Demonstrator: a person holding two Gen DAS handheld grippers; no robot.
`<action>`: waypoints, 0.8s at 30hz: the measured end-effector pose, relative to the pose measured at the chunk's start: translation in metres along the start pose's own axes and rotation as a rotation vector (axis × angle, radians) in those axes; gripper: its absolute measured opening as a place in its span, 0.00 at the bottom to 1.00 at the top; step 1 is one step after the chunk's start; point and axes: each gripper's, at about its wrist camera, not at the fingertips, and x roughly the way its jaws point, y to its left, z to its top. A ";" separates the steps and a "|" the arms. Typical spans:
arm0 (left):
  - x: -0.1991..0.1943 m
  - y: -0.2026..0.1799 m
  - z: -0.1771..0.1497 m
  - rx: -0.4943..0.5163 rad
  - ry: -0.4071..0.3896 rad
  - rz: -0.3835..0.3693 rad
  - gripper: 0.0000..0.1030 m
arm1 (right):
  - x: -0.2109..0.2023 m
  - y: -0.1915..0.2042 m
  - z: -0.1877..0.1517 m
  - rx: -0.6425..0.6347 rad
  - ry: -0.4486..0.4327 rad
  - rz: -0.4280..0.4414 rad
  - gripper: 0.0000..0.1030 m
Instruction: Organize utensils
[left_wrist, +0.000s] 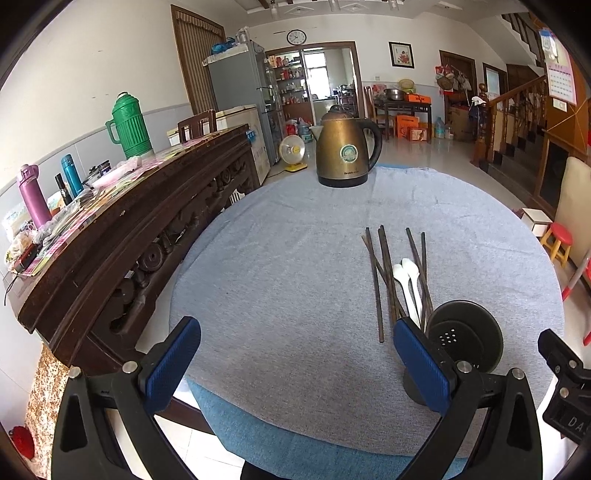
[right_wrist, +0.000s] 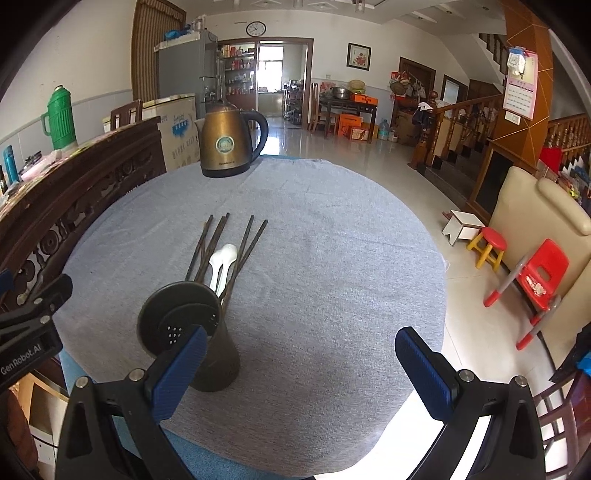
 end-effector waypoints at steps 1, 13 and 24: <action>0.000 0.000 0.000 0.000 0.000 0.001 1.00 | 0.001 0.000 -0.001 -0.002 0.003 0.001 1.00; 0.007 -0.004 0.001 0.009 0.014 0.008 1.00 | 0.007 -0.003 -0.001 -0.007 0.013 -0.011 1.00; 0.017 0.003 0.006 0.001 0.023 0.012 1.00 | 0.009 -0.002 0.000 -0.012 0.021 -0.015 1.00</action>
